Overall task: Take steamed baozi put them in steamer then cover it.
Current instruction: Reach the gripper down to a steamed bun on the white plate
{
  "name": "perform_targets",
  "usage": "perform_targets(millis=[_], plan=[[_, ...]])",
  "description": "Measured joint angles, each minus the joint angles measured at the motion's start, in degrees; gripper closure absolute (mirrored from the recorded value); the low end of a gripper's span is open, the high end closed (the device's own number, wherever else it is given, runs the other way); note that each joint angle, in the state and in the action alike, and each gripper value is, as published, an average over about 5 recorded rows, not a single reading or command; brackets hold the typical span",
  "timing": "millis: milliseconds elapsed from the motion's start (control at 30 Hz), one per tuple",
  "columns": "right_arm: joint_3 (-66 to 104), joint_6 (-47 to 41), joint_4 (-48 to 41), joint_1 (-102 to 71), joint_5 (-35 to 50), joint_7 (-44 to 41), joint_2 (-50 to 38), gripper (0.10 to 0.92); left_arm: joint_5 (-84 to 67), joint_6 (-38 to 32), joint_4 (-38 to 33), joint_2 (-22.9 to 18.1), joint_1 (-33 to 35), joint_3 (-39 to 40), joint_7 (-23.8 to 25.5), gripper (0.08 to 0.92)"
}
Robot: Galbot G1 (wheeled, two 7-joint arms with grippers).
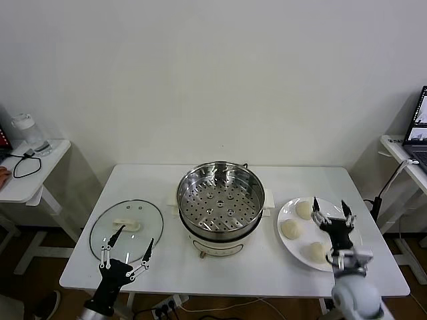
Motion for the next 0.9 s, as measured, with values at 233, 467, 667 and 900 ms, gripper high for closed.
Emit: perform_targets(millis=[233,467,667,900], plan=[[-13.39,-3.13,-13.85,17.46,0.62,-14.21,-7.34,0.203,0.05,-0.16,-0.39,-0.39,-0.07,-0.43,0.21,0.177],[-28.07,-3.38,-27.22,34.78,-4.85,-35.80,-10.76,0.203,0.12,-0.19,-0.43,-0.73,-0.08,-0.79,0.41,0.177],[-38.18,-0.67,-37.24,46.94,-13.61,-54.83,-10.63,0.203,0.16,-0.32,-0.38,-1.25,-0.06,-1.19,0.56,0.177],[-46.58,2.15,-44.17,56.22,-25.29,-70.77,-8.91,0.203,0.16,-0.46,-0.47,-1.72,0.27,-1.68,0.58,0.177]])
